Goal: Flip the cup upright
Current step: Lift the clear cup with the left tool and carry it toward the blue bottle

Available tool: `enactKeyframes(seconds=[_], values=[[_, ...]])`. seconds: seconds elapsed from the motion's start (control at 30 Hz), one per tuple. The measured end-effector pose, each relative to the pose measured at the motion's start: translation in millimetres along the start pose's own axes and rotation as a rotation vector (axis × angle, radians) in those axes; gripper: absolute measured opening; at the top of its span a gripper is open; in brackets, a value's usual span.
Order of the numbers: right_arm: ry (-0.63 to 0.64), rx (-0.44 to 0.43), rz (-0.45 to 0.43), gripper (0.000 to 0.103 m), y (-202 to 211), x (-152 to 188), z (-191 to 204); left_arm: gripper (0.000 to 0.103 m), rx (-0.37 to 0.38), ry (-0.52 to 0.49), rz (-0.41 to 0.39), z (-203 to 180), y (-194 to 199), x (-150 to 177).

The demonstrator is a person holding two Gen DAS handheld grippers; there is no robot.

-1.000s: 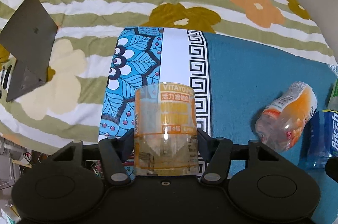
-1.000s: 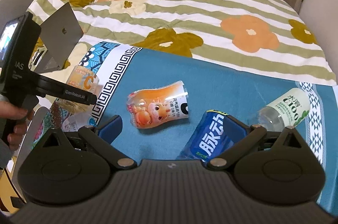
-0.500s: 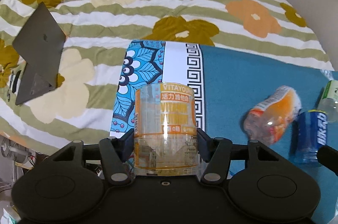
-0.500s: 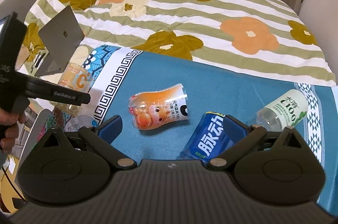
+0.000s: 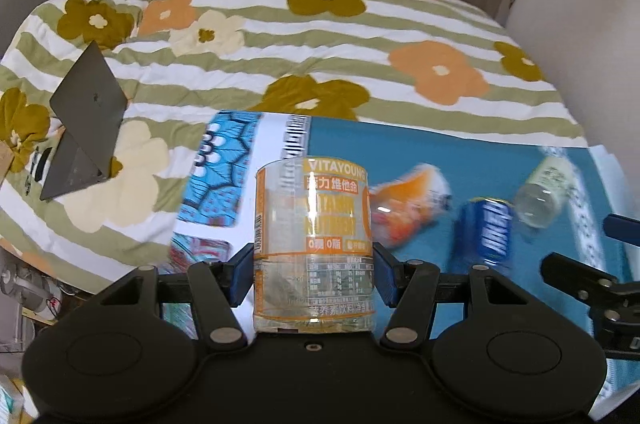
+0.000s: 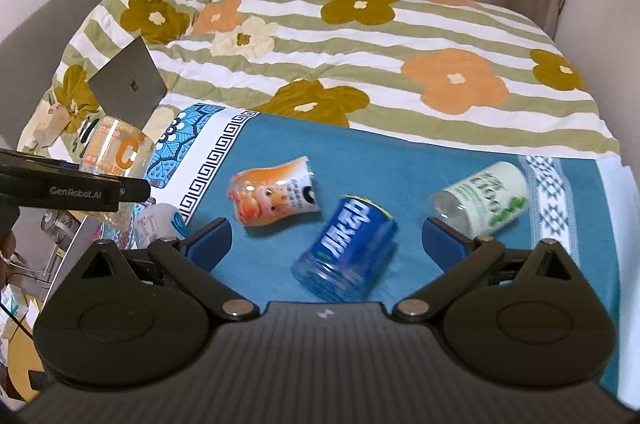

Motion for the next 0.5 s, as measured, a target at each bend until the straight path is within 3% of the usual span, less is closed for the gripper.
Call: enactKeyframes(seconds=[0.23,0.5], values=[[-0.010,0.010,-0.009,0.103,26.4,25.3,-44.1,0.063,0.048,-0.006,0.006,-57.4,4.1,31.0],[-0.026,0.019,0.013,0.103,43.7,67.5,-88.4,0.063,0.087,-0.029,0.069,-113.7,-18.7,76.1]])
Point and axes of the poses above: each gripper's, at about its wrist camera, not at the fingertips, and y roughly against the way its jaws point, z to its left, x to its underside, the point moved 9 cm from there along -y, roughly the way its jaws point, and after that the axes turned 11 degrees about x, right-handed, at the moved point
